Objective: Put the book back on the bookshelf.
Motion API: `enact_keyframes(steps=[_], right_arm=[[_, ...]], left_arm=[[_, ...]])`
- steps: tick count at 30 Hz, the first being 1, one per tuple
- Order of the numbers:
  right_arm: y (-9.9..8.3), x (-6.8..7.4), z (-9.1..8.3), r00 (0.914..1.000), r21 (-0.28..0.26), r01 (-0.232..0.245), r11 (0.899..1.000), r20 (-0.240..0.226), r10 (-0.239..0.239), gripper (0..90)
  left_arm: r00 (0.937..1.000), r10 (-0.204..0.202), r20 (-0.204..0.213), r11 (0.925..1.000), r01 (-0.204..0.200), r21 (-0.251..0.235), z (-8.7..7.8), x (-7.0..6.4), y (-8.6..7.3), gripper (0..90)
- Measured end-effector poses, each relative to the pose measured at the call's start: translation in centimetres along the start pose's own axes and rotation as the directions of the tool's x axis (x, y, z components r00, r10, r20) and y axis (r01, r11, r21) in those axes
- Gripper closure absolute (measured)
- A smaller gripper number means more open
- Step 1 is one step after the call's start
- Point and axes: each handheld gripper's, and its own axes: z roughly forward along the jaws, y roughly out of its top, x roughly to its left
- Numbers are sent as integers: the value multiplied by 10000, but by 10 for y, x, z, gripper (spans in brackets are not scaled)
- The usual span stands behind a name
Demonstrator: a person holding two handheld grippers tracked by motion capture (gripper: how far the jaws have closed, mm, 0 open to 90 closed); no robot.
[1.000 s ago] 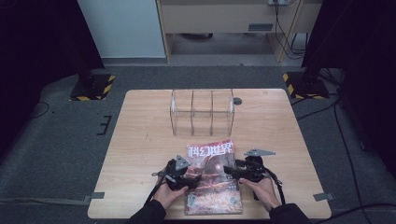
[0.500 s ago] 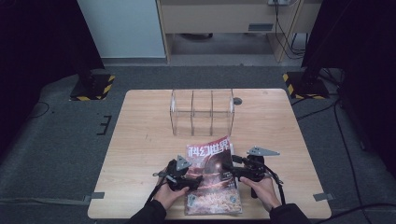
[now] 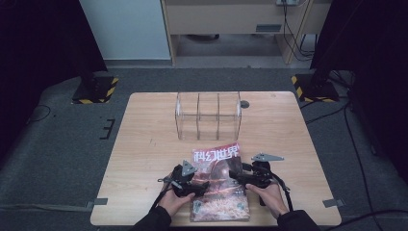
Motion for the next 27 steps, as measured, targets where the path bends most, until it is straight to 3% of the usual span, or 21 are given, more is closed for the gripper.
enact_keyframes(steps=[3, 6, 10, 11, 13, 16, 20, 24, 27], right_arm=[[-2, -2, 3, 9997, 462, -92, 9989, 223, 81, 270], [-2, -1, 3, 9999, 365, -94, 9993, 129, 89, 263], [0, -1, -2, 9993, -30, -251, 9997, -269, 251, 271], [4, 1, -7, 9969, -655, -327, 9973, -732, 279, 300], [7, 4, -9, 9946, -1057, -188, 9942, -1036, 77, 305], [8, 10, -8, 9940, -1301, 12, 9915, -1083, -154, 291], [4, 7, -3, 9982, -776, 115, 9969, -586, -161, 273], [2, 2, -1, 9990, -253, -282, 9993, -340, 273, 272], [-1, 1, 2, 9994, -1, -335, 9994, -117, 335, 270]], left_arm=[[10000, -11, -7, 10000, 11, -18, 0, 0, 0, 160], [10000, -4, -8, 10000, 4, -20, 0, 0, 0, 156], [10000, 3, -5, 10000, -3, -20, 0, -1, 0, 149], [10000, 12, -7, 10000, -12, -22, 0, -1, 0, 148], [10000, 14, -7, 10000, -14, -22, 0, -1, 0, 147], [10000, 13, -4, 10000, -13, -22, 1, -1, 0, 146], [10000, -8, 6, 10000, 8, -25, 0, -1, 0, 146], [10000, -36, 10, 10000, 36, -48, 0, 0, -1, 147], [10000, -34, -2, 10000, 34, -70, 1, -1, -1, 144]])
